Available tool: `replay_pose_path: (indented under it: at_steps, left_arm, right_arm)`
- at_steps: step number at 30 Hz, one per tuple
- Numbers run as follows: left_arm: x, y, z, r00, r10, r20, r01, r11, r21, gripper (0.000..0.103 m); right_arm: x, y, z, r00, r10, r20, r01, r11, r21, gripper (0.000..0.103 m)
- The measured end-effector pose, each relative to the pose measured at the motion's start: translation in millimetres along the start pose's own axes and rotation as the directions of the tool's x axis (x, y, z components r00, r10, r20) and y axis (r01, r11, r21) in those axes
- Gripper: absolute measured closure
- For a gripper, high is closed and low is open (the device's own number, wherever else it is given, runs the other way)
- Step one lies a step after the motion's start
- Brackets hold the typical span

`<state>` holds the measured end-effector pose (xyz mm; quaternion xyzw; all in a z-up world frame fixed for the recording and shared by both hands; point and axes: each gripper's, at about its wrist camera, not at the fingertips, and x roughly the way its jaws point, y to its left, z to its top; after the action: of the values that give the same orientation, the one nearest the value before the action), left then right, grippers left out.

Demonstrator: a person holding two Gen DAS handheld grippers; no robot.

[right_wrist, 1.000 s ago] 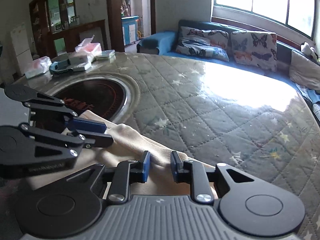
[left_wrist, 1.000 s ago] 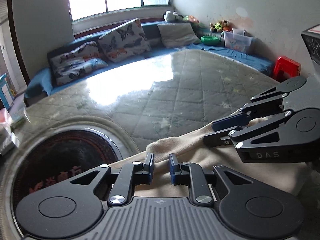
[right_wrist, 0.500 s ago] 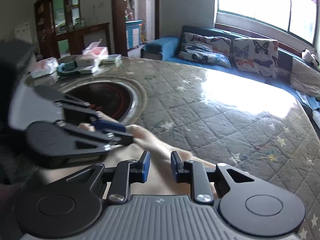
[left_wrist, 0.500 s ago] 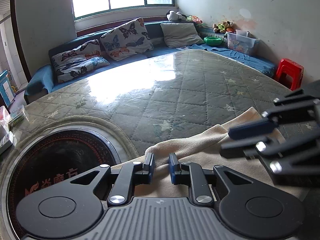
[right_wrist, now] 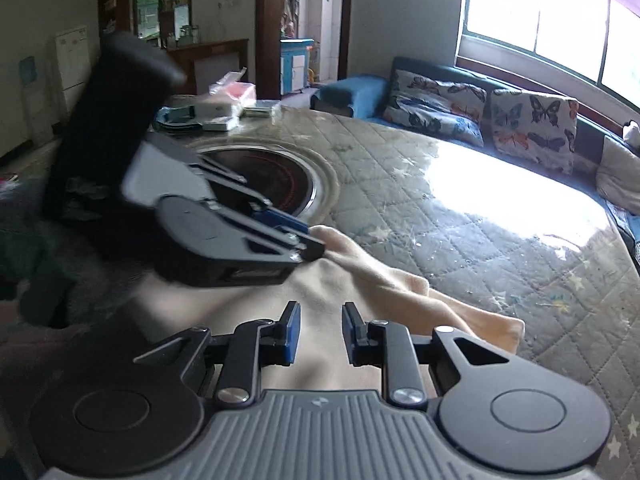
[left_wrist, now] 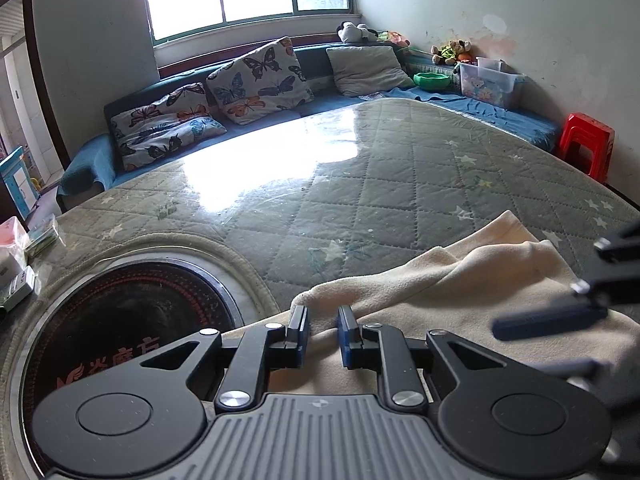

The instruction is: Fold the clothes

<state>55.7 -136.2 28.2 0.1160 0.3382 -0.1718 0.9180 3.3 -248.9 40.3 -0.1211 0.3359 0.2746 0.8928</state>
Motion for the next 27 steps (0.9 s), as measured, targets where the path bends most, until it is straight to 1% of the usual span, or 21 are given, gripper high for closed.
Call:
replay_pose_path:
  at_steps: [6, 9, 13, 17, 20, 22, 27]
  left_arm:
    - [-4.8, -1.3, -0.3, 1.000, 0.017, 0.002, -0.017, 1.000, -0.010, 0.084]
    - [-23.5, -1.2, -3.6, 0.999, 0.025, 0.032, -0.025, 1.000, -0.005, 0.084]
    - [-58.5, -5.8, -15.9, 0.997, 0.010, 0.079, -0.012, 1.000, 0.025, 0.084]
    - [-85.9, -12.9, -36.6, 0.995, -0.001, 0.099, -0.004, 0.999, 0.049, 0.084]
    - [-97.1, -18.7, -55.2, 0.995, -0.008, 0.097, 0.002, 0.998, 0.058, 0.084]
    - [-96.6, -22.7, -65.2, 0.996, 0.000, 0.088, -0.006, 0.998, 0.066, 0.084]
    - [-90.5, -22.9, -76.8, 0.997, 0.002, 0.074, -0.005, 0.999, 0.039, 0.084]
  right_arm:
    - [-13.8, 14.5, -14.0, 1.000, -0.020, 0.012, 0.021, 0.998, -0.055, 0.081]
    - [-21.2, 20.6, -19.7, 0.999, -0.036, 0.023, 0.037, 0.996, -0.076, 0.081]
    - [-37.3, 22.0, -21.4, 0.997, -0.055, 0.059, 0.059, 0.996, -0.065, 0.081]
    - [-47.6, 18.5, -28.1, 0.995, -0.074, 0.072, 0.076, 0.997, -0.032, 0.081]
    - [-53.6, 12.8, -35.7, 0.994, -0.084, 0.071, 0.084, 0.996, -0.001, 0.081]
    - [-56.4, 10.1, -43.9, 0.994, -0.092, 0.065, 0.091, 0.996, 0.019, 0.081]
    - [-49.7, 6.9, -56.5, 0.994, -0.100, 0.039, 0.098, 0.994, 0.050, 0.082]
